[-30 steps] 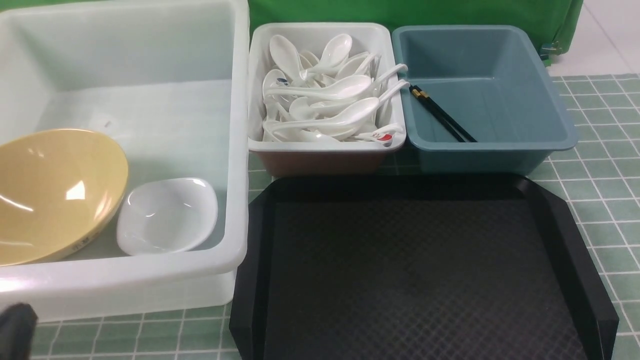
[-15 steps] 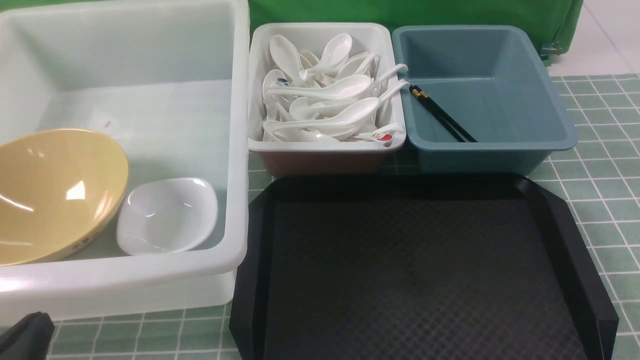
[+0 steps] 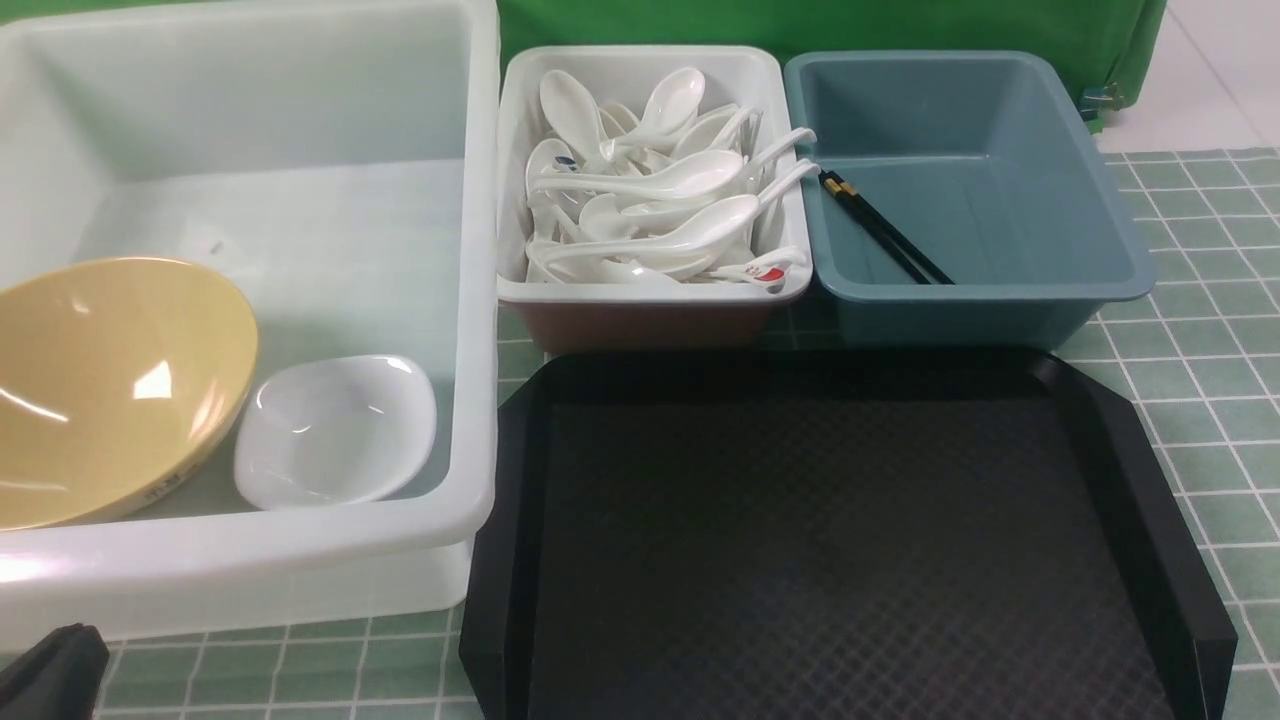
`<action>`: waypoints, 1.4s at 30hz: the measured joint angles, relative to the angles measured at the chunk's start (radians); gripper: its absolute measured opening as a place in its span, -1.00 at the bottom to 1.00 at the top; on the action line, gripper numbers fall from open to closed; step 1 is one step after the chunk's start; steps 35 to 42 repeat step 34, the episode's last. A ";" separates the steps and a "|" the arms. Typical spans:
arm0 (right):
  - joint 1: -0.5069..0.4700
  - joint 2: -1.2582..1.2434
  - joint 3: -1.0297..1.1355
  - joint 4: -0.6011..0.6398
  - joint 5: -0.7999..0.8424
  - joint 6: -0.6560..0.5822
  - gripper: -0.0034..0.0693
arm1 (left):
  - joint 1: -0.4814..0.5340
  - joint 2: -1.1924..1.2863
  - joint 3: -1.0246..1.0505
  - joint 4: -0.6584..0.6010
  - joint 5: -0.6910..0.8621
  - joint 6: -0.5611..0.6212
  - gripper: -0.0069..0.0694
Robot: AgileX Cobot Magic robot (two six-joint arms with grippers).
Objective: On blue table put chopsticks spoon bowls plates into blue grey white boxes.
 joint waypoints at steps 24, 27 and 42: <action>0.000 0.000 0.000 0.000 0.000 0.000 -0.51 | 0.000 0.000 0.000 -0.002 0.000 0.000 -0.81; 0.000 0.000 0.000 0.000 0.000 0.000 -0.51 | 0.000 0.000 0.000 -0.002 0.000 0.000 -0.81; 0.000 0.000 0.000 0.000 0.000 0.000 -0.49 | 0.000 0.000 0.000 -0.002 0.000 0.001 -0.81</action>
